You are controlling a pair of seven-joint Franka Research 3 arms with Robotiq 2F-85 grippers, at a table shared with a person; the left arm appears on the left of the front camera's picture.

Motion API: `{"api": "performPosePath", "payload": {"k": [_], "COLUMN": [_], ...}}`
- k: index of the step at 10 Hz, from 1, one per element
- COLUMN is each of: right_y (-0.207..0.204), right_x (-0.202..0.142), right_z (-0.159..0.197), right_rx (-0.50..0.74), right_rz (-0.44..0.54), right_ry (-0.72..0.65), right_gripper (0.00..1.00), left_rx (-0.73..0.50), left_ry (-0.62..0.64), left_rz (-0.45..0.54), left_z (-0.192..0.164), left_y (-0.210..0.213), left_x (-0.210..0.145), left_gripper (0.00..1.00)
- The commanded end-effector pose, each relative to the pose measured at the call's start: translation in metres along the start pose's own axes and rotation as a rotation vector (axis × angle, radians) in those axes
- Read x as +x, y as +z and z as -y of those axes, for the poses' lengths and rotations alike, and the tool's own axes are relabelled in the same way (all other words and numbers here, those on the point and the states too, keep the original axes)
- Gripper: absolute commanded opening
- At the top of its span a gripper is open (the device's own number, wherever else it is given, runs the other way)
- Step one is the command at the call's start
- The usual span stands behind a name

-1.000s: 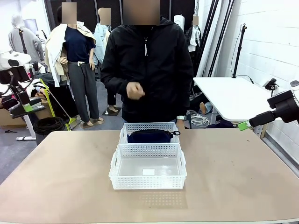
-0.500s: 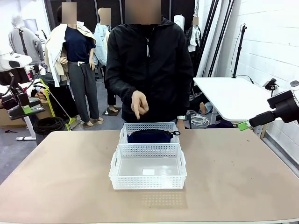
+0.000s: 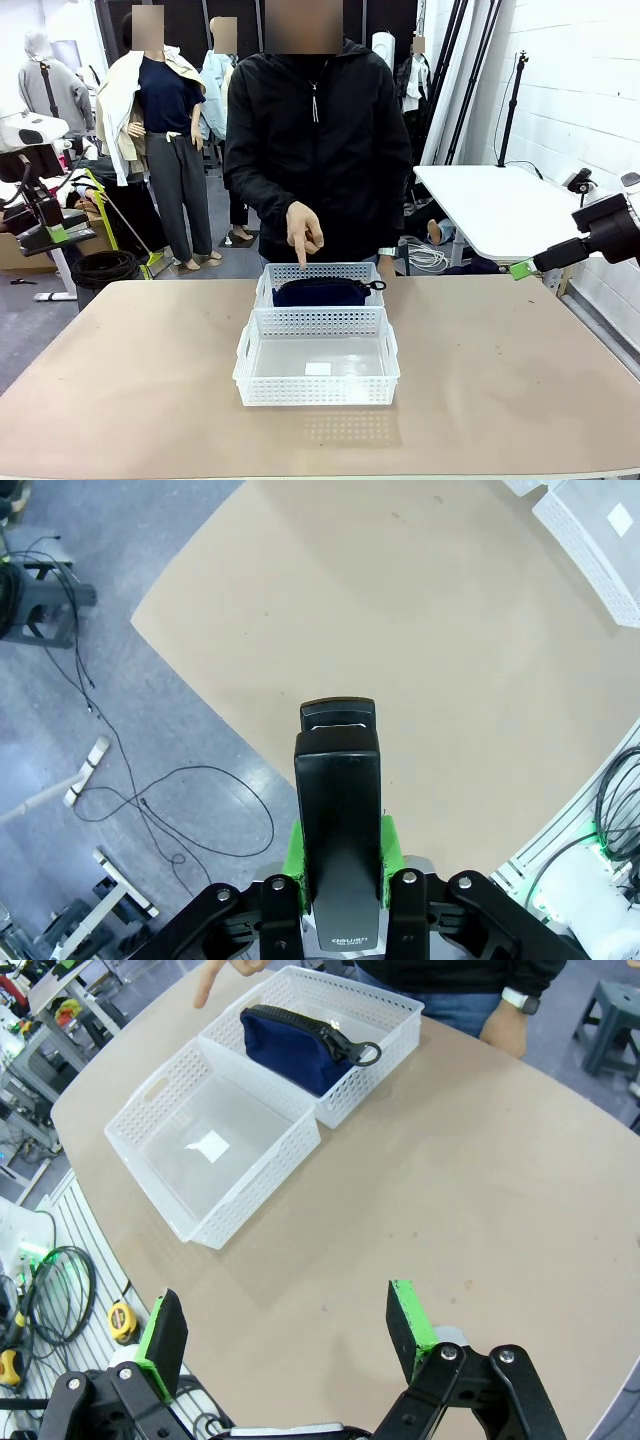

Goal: Distribute items into two baskets.
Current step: Place the picked Stapler into the Organizing basket as instructed by the person.

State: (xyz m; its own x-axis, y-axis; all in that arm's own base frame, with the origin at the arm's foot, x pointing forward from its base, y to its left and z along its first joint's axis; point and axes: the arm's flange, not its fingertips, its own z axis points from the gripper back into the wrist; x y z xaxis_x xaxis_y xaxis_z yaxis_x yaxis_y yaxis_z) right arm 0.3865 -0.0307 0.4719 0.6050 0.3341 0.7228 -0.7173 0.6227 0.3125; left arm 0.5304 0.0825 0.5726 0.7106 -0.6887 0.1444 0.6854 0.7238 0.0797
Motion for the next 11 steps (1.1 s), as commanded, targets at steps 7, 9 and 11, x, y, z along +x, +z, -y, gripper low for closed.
{"api": "performPosePath", "payload": {"k": [7,9,11], "right_y": [-0.002,-0.002,-0.002], "right_x": [0.001,0.001,0.001], "right_z": [-0.001,-0.001,-0.001], "right_rx": [0.008,0.008,0.008], "right_rz": [0.002,0.002,0.002], "right_ry": [-0.015,-0.015,-0.015], "right_gripper": [1.00,1.00,1.00], "left_rx": [0.000,-0.030,-0.022], "left_ry": [0.000,-0.015,-0.041], "left_rz": [0.000,0.003,-0.009], "left_z": [0.000,0.015,0.040], "left_y": [0.000,0.007,0.019], "left_x": [0.000,0.005,0.006], "left_gripper": [0.00,0.00,0.00]}}
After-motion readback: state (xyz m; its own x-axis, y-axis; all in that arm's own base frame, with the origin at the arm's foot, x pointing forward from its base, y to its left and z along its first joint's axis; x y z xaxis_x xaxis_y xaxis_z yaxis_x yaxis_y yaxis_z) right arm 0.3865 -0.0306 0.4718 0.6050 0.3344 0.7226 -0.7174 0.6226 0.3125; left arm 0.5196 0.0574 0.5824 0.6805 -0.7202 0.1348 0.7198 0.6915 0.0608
